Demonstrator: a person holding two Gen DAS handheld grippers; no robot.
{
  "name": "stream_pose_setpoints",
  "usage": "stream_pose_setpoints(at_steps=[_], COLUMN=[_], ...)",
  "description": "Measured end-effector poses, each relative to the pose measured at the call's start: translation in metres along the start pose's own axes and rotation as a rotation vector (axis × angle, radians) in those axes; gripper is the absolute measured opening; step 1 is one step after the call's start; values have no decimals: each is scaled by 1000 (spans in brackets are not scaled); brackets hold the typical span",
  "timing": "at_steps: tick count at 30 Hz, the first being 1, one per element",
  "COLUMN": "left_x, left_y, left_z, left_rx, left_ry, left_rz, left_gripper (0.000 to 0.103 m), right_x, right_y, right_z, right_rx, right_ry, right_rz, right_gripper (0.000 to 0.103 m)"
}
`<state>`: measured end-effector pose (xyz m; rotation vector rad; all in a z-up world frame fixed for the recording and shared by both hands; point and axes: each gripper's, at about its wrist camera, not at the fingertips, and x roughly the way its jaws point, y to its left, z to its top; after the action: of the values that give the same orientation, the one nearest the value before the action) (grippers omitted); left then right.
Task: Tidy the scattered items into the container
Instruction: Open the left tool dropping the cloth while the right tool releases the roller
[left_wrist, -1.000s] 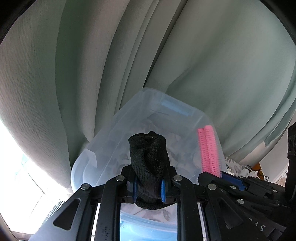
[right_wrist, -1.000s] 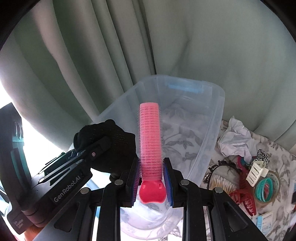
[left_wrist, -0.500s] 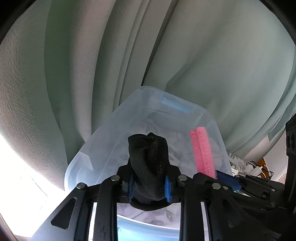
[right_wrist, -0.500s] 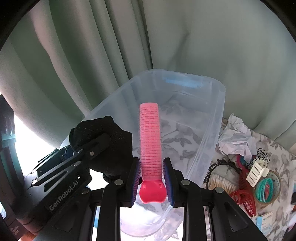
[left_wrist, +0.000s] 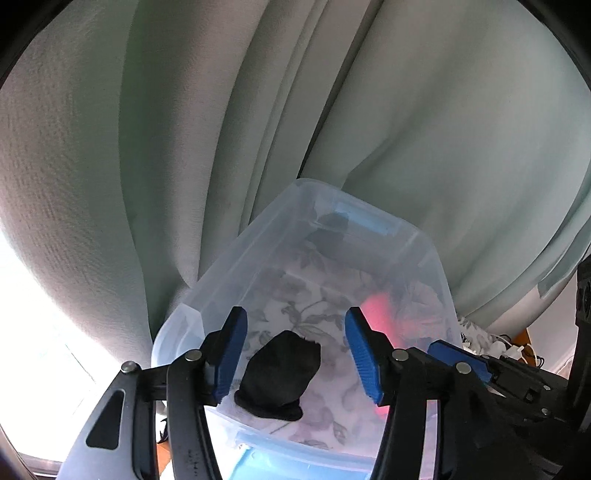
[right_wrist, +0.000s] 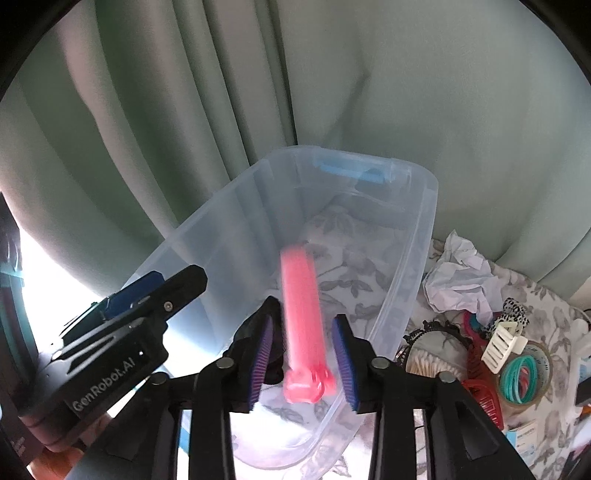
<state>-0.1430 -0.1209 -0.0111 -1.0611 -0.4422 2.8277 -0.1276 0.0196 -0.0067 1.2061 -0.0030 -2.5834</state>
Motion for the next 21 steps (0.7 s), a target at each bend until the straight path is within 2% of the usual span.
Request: stream_pose_setpoints(at_steps=[1,3,11,21], left_x=[-4,-9,-28,-87], left_y=[2,3,-3,-39], left_z=[2,3,7,17], left_rx=[1,4,20,81], left_ry=[-4,-10,-34,-99], left_rz=[-1,-6,-16,-27], left_gripper=[57,57,57,59], right_x=[-3,-6,-30,-93], right_y=[1,0,5,0], right_z=[0,0,5,1], right_rx=[2,10,7,21], right_ry=[-4,-9,-39,-140], right_rz=[-2,0,3,0], right_gripper=[49,52,52,55])
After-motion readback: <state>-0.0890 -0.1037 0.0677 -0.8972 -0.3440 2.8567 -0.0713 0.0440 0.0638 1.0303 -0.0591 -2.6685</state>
